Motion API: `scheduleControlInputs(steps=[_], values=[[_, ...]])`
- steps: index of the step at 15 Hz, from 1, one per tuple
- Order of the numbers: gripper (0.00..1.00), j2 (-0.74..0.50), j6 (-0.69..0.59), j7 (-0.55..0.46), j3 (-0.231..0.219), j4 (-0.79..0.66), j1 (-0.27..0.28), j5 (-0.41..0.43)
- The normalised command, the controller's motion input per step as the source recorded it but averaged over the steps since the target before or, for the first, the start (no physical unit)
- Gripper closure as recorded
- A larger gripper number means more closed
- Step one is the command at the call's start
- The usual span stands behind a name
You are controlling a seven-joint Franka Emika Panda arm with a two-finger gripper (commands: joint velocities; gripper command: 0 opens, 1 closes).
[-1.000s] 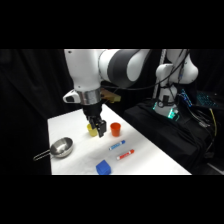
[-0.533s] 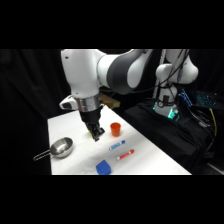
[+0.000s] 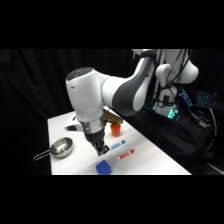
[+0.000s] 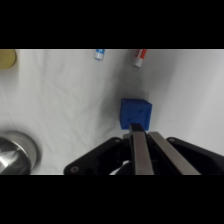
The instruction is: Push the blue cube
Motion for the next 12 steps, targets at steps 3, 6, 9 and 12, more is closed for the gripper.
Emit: scheduleControlInputs(steps=[3, 6, 9, 12], values=[[0.97, 0.32, 0.20, -0.05, 0.010, 0.27, 0.017, 0.017], [0.96, 0.32, 0.19, -0.07, 0.002, 0.26, -0.014, 0.026], [0.97, 0.29, 0.13, -0.11, 0.030, 0.24, -0.049, 0.067], [0.96, 0.17, 0.04, -0.10, 0.039, 0.18, -0.055, 0.084]])
